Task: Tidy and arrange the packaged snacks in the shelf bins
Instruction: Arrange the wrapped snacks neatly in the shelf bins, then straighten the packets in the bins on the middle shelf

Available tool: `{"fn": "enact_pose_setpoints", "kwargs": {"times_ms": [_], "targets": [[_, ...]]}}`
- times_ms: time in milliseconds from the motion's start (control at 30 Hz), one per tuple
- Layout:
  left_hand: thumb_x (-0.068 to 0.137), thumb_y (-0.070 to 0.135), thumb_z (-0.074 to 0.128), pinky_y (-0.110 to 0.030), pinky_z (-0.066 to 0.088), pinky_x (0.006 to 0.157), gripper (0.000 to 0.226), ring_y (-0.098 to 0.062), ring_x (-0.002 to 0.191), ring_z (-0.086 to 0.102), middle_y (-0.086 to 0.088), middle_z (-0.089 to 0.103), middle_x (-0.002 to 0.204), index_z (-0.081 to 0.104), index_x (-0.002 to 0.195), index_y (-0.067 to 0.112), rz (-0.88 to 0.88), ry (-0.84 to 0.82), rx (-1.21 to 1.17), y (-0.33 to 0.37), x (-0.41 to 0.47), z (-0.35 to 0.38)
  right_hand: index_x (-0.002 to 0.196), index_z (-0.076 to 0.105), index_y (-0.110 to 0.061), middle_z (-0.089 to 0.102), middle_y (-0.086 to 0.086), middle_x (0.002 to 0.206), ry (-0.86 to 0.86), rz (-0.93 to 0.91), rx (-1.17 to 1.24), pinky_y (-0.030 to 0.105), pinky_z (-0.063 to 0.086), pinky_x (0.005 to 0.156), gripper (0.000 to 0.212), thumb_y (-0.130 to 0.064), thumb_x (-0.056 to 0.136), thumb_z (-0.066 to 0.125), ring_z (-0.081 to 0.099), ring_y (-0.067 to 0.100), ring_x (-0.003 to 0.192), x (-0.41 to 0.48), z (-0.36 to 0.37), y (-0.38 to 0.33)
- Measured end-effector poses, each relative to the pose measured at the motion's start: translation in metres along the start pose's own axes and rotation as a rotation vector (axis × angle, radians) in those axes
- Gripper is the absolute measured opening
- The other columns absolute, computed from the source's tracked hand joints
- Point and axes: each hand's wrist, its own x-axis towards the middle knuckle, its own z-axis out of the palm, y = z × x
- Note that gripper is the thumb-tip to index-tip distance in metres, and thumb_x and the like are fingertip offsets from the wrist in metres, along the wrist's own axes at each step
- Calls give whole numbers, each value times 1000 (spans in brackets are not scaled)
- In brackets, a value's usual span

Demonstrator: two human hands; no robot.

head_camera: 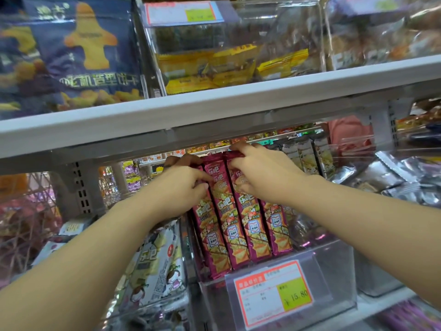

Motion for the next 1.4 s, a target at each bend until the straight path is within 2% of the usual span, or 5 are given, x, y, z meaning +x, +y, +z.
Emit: {"fn": "enact_pose_setpoints", "kwargs": {"times_ms": [367,767,1033,1233,1400], "targets": [[97,37,44,-46,36,105,34,-27,131,30,0,37,142,54,130,39,-13,-16,133,17,-14,-9,140,44,-18,32,1,149,-84,-28,83,43,51,89,48,-11,93,53,46,25,127,-22,-1,6],[94,30,49,-37,50,84,22,-13,92,59,10,63,100,67,107,32,171,-42,-127,79,-46,-4,107,68,-27,69,-3,84,36,-12,394,32,50,75,24,-16,91,54,61,17,80,-83,-28,8],[95,30,53,-23,41,69,19,2,74,53,23,59,89,65,108,35,264,12,-287,121,-57,5,97,72,-17,71,-5,85,259,-44,420,38,54,71,19,-20,87,56,63,12,77,-143,-45,34],[94,29,54,-29,46,89,31,-5,103,54,16,60,114,55,125,34,293,110,-373,157,-38,21,91,71,-13,69,-2,85,608,-89,160,37,51,72,17,-19,85,57,60,20,83,-159,-43,70],[92,41,53,-30,38,102,52,-11,125,42,10,45,139,36,141,34,320,103,-345,170,-16,32,105,69,-16,64,3,114,571,67,92,35,51,82,34,-37,80,63,57,23,107,-156,-24,96]]}}
